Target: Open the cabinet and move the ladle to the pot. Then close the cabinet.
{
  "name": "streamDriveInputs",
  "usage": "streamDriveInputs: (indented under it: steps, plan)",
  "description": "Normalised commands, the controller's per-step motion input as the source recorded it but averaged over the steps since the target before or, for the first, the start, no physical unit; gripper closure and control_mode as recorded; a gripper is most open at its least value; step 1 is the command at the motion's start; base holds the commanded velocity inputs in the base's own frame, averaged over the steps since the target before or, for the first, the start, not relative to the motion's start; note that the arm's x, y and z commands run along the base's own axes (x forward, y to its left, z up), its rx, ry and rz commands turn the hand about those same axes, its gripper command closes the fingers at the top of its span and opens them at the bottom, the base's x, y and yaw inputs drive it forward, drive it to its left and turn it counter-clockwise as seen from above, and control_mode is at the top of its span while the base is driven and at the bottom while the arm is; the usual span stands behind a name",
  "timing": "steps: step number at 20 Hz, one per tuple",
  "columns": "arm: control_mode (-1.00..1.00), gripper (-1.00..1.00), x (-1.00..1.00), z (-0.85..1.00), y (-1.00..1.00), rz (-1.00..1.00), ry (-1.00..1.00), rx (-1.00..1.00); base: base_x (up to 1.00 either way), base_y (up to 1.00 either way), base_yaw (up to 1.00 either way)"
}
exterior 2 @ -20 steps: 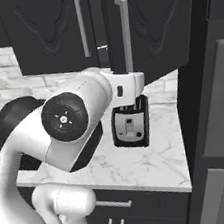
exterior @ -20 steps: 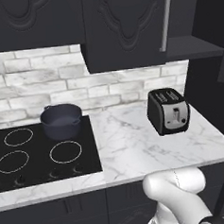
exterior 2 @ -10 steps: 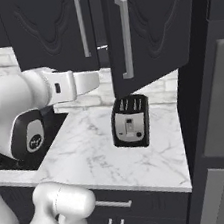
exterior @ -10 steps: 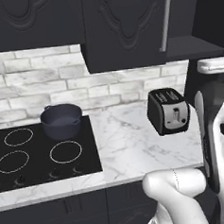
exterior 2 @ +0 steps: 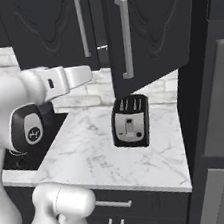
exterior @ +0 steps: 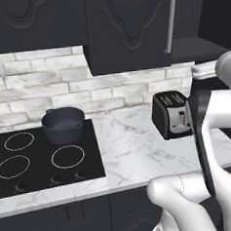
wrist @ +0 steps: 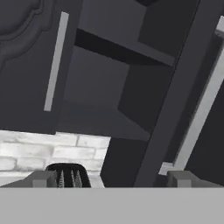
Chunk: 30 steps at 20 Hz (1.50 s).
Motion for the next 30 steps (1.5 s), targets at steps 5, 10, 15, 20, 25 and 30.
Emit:
streamDriveInputs:
  steps: [5,10,15,20,25,30]
  plan:
    - [-1.0,-1.0,0.32,0.0,0.06,-0.15,0.14,-0.08,0.0,0.0,0.0]
    - [-1.0,-1.0,0.35,0.0,0.06,-0.2,0.16,-0.09,0.0,0.0,0.0]
    - [-1.0,-1.0,0.38,0.0,0.0,-0.18,0.11,-0.16,0.0,0.0,0.0]
    - [-1.0,-1.0,0.38,0.0,-0.04,-0.17,0.12,-0.18,0.0,0.0,0.0]
    - [-1.0,-1.0,0.21,0.0,-0.36,-0.17,0.1,-0.17,0.0,0.0,0.0]
    - [-1.0,-1.0,0.01,0.0,-0.64,-0.18,0.04,-0.15,0.0,0.0,0.0]
